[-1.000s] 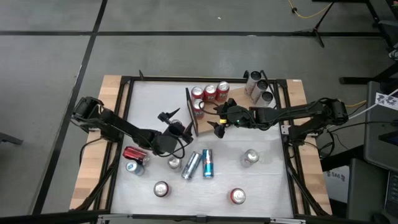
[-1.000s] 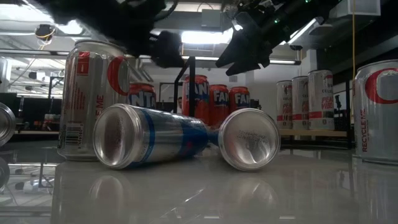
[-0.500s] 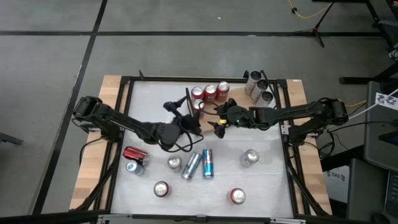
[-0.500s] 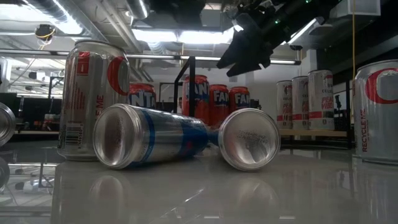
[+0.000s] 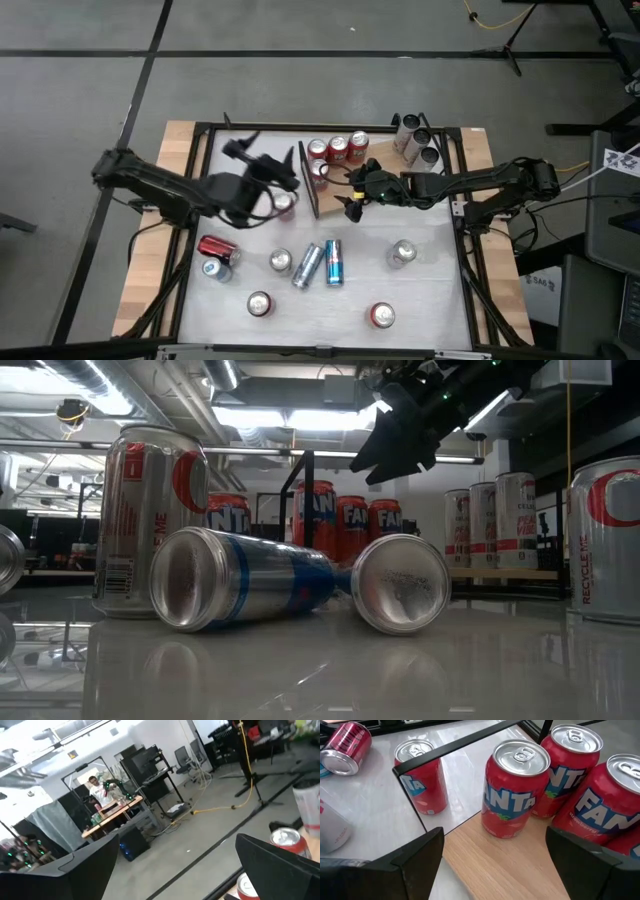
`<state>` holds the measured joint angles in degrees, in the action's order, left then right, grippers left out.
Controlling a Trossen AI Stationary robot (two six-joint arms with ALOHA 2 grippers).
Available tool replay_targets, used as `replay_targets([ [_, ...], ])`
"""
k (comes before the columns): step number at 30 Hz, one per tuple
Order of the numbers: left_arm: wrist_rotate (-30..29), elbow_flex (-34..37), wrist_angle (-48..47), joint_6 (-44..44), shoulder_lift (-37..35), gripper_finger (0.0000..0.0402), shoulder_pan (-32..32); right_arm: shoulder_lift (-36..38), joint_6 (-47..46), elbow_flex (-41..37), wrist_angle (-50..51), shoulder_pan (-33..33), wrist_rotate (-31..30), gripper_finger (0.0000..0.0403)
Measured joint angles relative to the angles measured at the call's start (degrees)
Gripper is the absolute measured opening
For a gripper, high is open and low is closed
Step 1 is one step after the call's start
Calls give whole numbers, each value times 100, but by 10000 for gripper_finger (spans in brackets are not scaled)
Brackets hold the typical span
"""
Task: Place canned beverage on shelf
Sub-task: Put the center orange soda can on the shelf
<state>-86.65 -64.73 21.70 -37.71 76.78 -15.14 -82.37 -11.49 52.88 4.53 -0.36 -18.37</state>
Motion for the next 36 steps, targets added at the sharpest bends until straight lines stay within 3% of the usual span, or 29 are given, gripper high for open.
replay_targets([
  [7,15,2,-1269,1086,-715,394,-360,0,0,0,-12,-1,0,341],
  [10,343,4,-2125,1928,-869,394,-579,2,0,0,-10,0,0,341],
  [12,1081,4,-2985,2828,-968,394,-698,0,-2,0,-10,-2,-1,341],
  [17,4661,4,-5516,5895,-1205,394,-586,0,-11,0,-12,0,0,341],
  [20,5807,17,-6588,7081,-1192,394,-507,0,-11,0,-23,0,0,341],
  [24,6065,17,-7384,7612,-1197,394,-505,0,-13,2,-47,-2,-2,341],
  [30,5676,15,-7669,7150,-1177,394,-469,1,-22,0,-47,-1,-1,341],
  [36,5978,15,-7658,6845,-988,394,150,2,-22,0,-108,-2,-2,341],
])
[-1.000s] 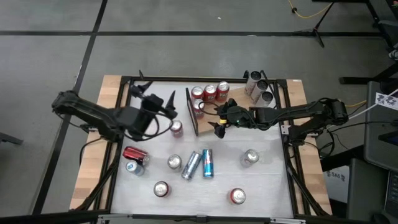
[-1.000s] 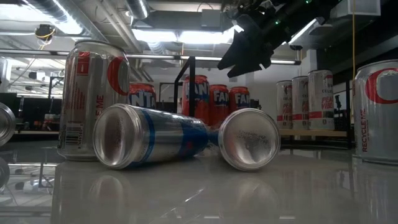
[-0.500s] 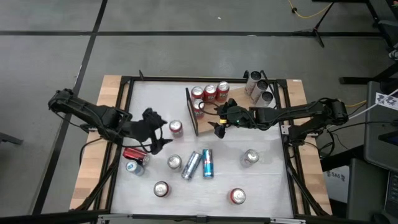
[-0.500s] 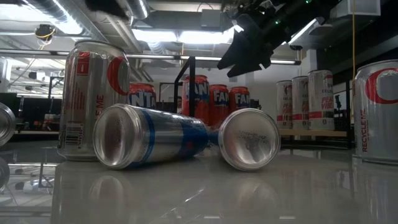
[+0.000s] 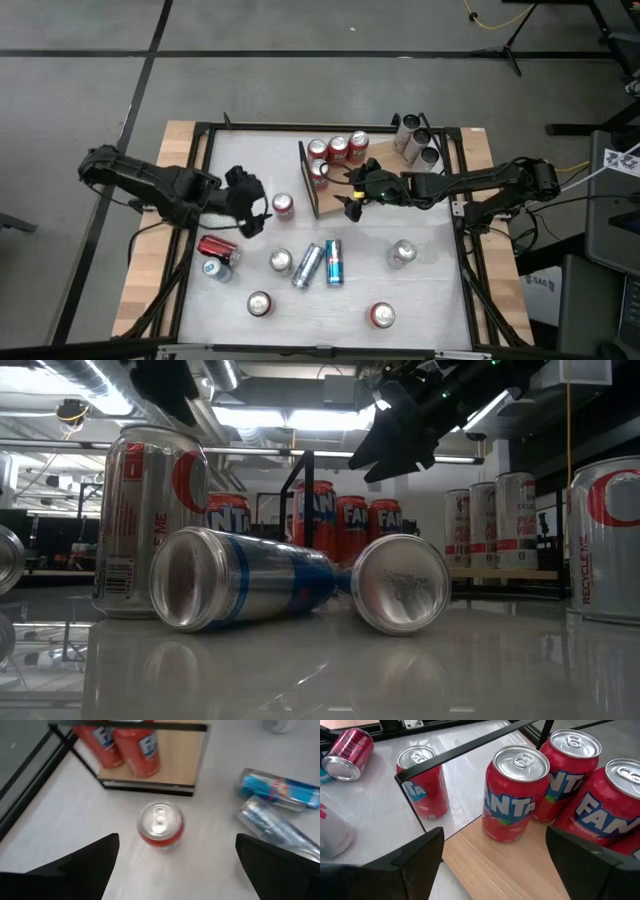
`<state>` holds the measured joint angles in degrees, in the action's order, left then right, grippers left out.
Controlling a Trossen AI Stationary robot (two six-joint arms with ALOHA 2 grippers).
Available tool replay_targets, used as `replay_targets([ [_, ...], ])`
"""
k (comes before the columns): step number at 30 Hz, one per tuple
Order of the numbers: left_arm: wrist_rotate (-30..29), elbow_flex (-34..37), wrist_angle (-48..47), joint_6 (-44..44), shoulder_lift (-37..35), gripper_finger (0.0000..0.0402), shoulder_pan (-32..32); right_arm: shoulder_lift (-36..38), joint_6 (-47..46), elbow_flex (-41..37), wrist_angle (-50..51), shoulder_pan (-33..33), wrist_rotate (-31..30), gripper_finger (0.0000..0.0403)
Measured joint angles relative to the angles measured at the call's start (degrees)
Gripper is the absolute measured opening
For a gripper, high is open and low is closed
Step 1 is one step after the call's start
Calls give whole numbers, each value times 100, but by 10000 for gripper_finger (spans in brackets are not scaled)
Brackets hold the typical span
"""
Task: Place canned beverage on shelf
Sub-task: Put the center orange soda can on the shelf
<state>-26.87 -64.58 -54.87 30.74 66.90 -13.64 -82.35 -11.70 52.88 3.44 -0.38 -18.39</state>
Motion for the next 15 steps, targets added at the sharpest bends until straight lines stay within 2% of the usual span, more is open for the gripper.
replay_targets([
  [4,489,0,7,-506,244,394,691,-2,0,0,-53,0,0,341],
  [11,1915,0,158,-1655,848,394,1606,-2,0,2,-44,0,2,341],
  [15,2151,-2,199,-2333,1200,394,1855,0,0,1,-42,0,1,341],
])
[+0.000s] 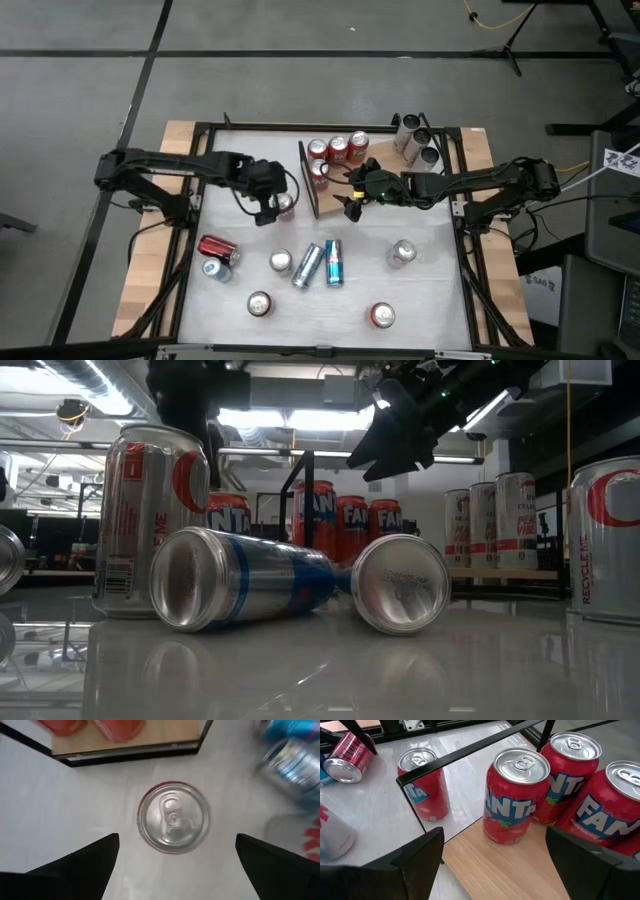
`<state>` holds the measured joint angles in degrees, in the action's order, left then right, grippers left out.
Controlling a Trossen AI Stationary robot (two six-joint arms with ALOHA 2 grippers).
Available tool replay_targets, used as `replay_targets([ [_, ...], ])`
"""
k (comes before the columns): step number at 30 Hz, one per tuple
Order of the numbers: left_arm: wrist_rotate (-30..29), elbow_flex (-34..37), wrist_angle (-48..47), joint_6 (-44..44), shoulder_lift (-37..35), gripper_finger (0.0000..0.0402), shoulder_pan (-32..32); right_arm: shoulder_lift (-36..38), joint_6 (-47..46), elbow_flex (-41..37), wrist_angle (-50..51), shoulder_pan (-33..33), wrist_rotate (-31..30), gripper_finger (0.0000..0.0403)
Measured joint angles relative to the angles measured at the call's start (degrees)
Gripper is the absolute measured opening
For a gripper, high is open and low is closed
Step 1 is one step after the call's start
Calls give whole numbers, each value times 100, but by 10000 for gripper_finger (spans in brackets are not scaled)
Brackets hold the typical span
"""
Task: Place canned beverage on shelf
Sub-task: Put the center orange soda can on the shelf
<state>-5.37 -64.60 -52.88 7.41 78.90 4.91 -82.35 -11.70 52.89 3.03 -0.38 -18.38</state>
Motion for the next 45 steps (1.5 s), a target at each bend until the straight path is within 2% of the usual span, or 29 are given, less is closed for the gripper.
replay_targets([
  [15,13,-4,33,-1446,937,394,205,-2,0,1,7,0,-1,341],
  [24,-282,-4,33,-1374,974,394,204,-1,2,1,9,0,-1,341],
  [45,-302,-4,729,-1273,974,394,139,0,1,1,9,2,-1,341],
])
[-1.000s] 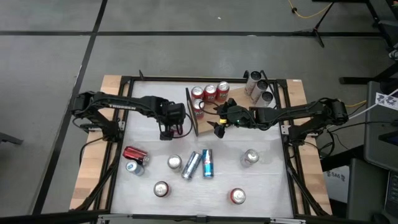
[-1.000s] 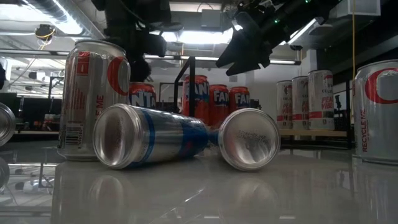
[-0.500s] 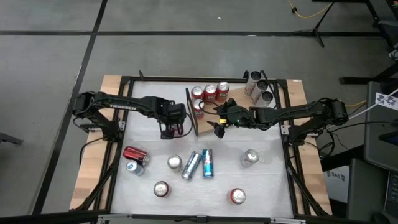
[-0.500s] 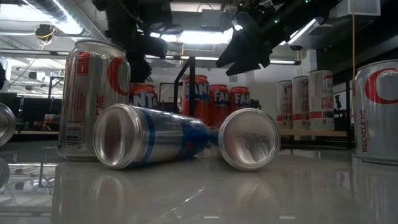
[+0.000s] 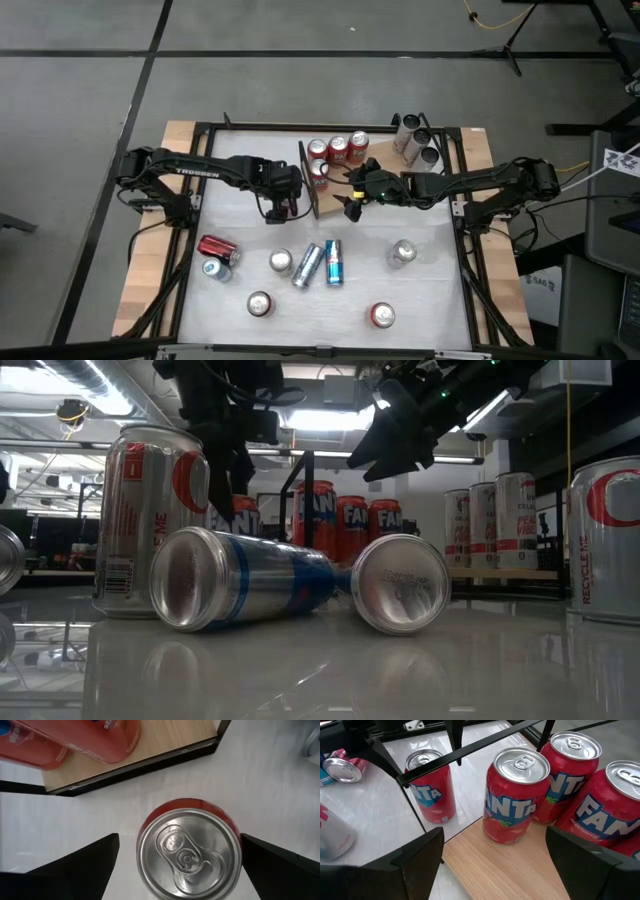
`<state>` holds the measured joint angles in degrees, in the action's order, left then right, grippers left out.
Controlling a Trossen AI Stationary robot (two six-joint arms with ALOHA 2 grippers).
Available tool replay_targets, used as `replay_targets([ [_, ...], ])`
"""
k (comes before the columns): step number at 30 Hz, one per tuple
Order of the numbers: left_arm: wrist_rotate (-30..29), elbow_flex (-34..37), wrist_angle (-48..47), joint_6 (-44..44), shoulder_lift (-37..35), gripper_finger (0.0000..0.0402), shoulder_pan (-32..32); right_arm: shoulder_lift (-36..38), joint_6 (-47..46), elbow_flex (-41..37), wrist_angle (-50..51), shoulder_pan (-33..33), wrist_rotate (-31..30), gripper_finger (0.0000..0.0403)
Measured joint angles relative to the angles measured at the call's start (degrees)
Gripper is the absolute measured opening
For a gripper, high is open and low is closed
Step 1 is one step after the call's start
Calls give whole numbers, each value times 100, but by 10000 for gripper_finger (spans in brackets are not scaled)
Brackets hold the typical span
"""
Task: Place canned beverage on shelf
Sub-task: Put the center orange soda can on the shelf
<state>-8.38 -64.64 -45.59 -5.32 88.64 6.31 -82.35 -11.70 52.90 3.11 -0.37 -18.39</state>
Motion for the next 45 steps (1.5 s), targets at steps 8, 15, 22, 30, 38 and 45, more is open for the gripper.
replay_targets([
  [8,23,0,-18,220,17,390,0,0,-1,0,0,-1,0,341],
  [15,70,2,-144,220,111,348,-2,70,44,0,27,-1,-1,341],
  [22,56,2,-146,399,87,285,-39,677,176,2,446,-1,-1,341],
  [30,344,2,-139,724,71,268,-250,1382,320,4,812,-2,-2,341],
  [38,790,-346,-460,1376,-22,270,-680,1677,620,4,909,-2,-162,341],
  [45,603,-1416,-1265,1577,-42,270,-1060,1727,623,4,1033,-2,-156,341],
])
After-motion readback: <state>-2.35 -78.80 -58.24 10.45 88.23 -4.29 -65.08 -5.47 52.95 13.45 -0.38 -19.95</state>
